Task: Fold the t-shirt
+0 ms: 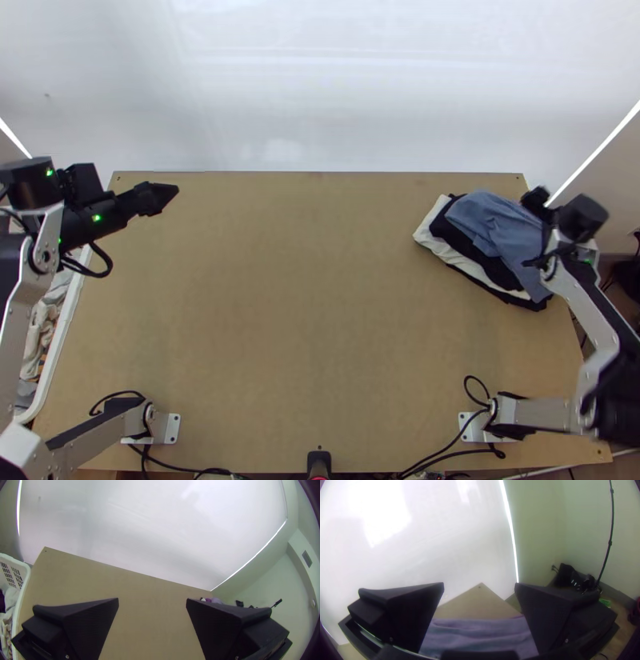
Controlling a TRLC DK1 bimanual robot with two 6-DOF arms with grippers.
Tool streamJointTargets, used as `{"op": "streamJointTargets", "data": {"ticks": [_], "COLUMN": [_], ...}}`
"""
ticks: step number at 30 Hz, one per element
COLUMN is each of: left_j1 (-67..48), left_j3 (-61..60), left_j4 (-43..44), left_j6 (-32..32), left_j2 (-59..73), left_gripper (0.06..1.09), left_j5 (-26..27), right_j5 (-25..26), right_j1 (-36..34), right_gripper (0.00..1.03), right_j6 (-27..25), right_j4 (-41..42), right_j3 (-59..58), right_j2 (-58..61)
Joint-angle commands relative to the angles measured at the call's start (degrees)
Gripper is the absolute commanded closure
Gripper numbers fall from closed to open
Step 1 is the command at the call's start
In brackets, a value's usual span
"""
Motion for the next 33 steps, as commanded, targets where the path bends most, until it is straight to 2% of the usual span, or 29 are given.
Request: {"op": "streamJointTargets", "data": {"ticks": [1,4,5,8,11,12,17,22,26,33], "left_j1": [-0.32,-0.14,-0.14,0.83,3.81,5.31,13.04,16.38,17.0,16.29], "left_j3": [-10.61,-17.02,-19.83,-27.57,-34.16,-36.01,-44.88,-49.63,-54.82,-60.53], "left_j4": [9.34,14.62,17.43,24.02,27.89,28.94,34.74,36.59,40.28,42.13], "left_j6": [2.39,3.8,4.32,5.38,6.96,6.96,8.89,10.56,12.5,14.61], "left_j2": [-9.47,-16.85,-19.84,-28.37,-35.75,-38.03,-48.14,-53.24,-57.28,-62.73], "left_gripper": [0.1,0.1,0.1,0.1,0.1,0.1,0.1,0.1,0.1,0.1], "left_j5": [-7.21,-11.25,-14.06,-18.54,-21.27,-21.71,-22.68,-22.68,-22.68,-22.59], "right_j5": [-2.0,-5.69,-6.21,-6.3,-6.3,-6.3,-6.48,-6.74,-6.83,-6.92], "right_j1": [0.63,1.69,2.3,4.32,6.96,7.75,12.94,18.83,21.81,25.51], "right_gripper": [0.05,0.05,0.05,0.05,0.05,0.05,0.05,0.05,0.05,0.05], "right_j6": [-0.04,-0.13,-0.13,-0.31,-0.75,-1.1,-9.09,-15.51,-17.88,-18.5], "right_j4": [-1.06,-0.71,-0.18,4.04,4.47,4.56,7.29,8.61,13.26,14.05], "right_j3": [0.77,-0.46,-1.08,-3.63,-5.82,-6.88,-13.56,-21.38,-30.26,-41.07], "right_j2": [-17.18,-26.58,-29.66,-38.62,-45.48,-47.5,-56.02,-61.38,-65.16,-70.7]}}
